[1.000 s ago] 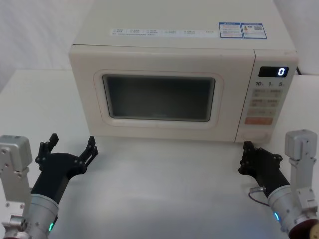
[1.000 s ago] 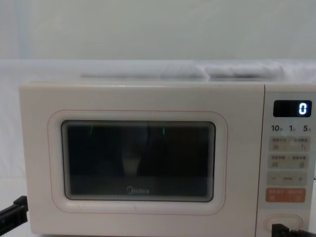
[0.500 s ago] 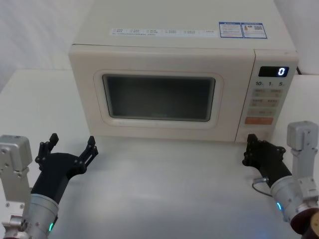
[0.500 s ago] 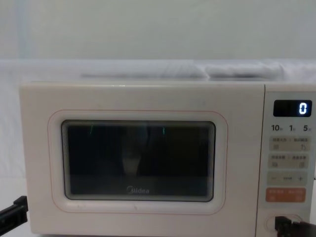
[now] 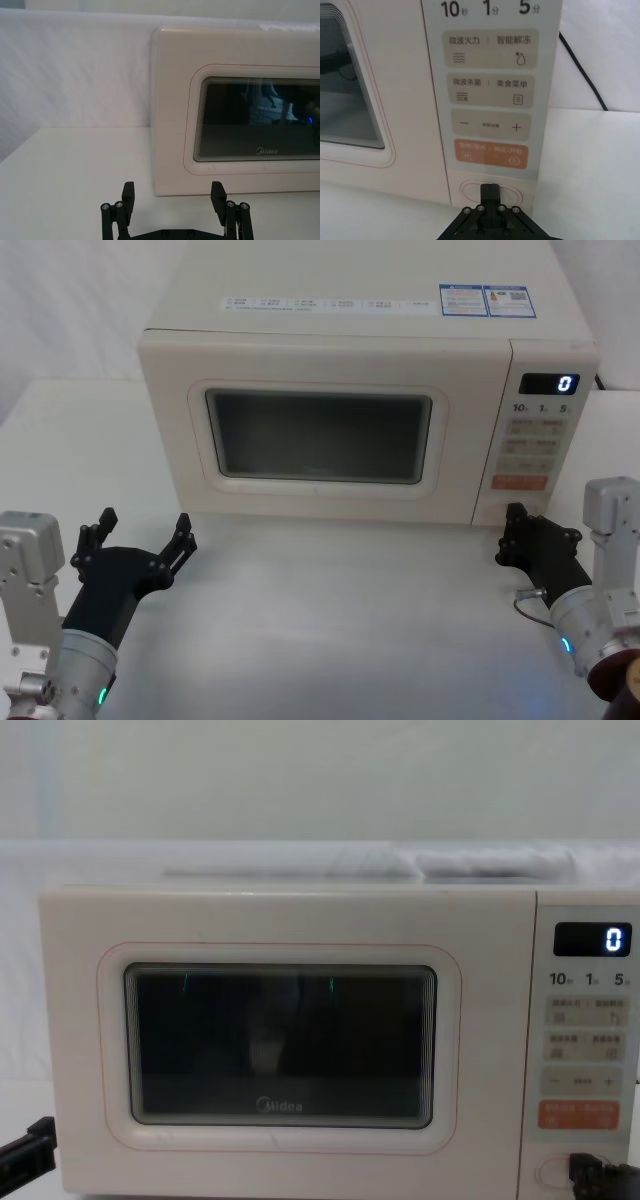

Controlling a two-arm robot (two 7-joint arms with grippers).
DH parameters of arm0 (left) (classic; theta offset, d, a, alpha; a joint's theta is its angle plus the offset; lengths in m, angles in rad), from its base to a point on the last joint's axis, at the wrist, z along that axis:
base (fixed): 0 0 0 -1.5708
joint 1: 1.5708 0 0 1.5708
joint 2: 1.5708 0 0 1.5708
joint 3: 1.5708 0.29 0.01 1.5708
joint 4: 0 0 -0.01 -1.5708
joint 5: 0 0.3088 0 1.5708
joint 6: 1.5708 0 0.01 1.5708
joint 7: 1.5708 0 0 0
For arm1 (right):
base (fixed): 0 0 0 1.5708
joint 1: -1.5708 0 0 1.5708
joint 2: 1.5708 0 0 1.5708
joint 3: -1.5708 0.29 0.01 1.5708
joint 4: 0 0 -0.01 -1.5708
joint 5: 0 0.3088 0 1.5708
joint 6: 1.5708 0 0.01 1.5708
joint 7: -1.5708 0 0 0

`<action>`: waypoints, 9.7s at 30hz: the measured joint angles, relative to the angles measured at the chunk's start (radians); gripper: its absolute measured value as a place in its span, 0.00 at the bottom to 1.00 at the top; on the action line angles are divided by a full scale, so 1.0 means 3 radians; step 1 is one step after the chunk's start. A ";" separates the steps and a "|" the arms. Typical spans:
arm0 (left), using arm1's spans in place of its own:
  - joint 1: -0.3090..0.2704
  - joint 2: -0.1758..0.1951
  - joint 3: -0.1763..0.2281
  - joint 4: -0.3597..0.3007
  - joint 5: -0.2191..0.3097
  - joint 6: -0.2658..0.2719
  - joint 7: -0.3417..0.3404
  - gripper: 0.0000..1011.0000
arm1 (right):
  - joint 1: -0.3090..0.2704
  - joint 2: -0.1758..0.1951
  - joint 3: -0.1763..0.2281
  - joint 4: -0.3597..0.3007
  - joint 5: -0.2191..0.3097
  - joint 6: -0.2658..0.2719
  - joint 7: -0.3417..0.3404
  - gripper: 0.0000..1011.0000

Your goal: Press the button to open the microwave door with one hand; close the microwave door with the other hand.

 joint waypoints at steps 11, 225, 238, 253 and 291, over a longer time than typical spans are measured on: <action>0.0000 0.0000 0.0000 0.0000 0.0000 0.0000 0.0000 0.99 | 0.0046 -0.0002 0.0011 0.0086 -0.0001 -0.0010 0.0001 0.00; 0.0000 0.0000 0.0000 0.0000 0.0000 0.0000 0.0000 0.99 | -0.0342 0.0408 0.0517 -0.0927 0.0290 0.0392 0.0248 0.47; 0.0000 0.0000 0.0000 0.0000 0.0000 0.0000 0.0000 0.99 | -0.0342 0.0407 0.0517 -0.0925 0.0287 0.0392 0.0246 0.86; 0.0000 0.0000 0.0000 0.0000 0.0000 0.0000 0.0000 0.99 | -0.0342 0.0407 0.0517 -0.0925 0.0287 0.0392 0.0244 0.99; 0.0000 0.0000 0.0000 0.0000 0.0000 0.0000 0.0000 0.38 | -0.0342 0.0407 0.0517 -0.0925 0.0287 0.0392 0.0244 0.99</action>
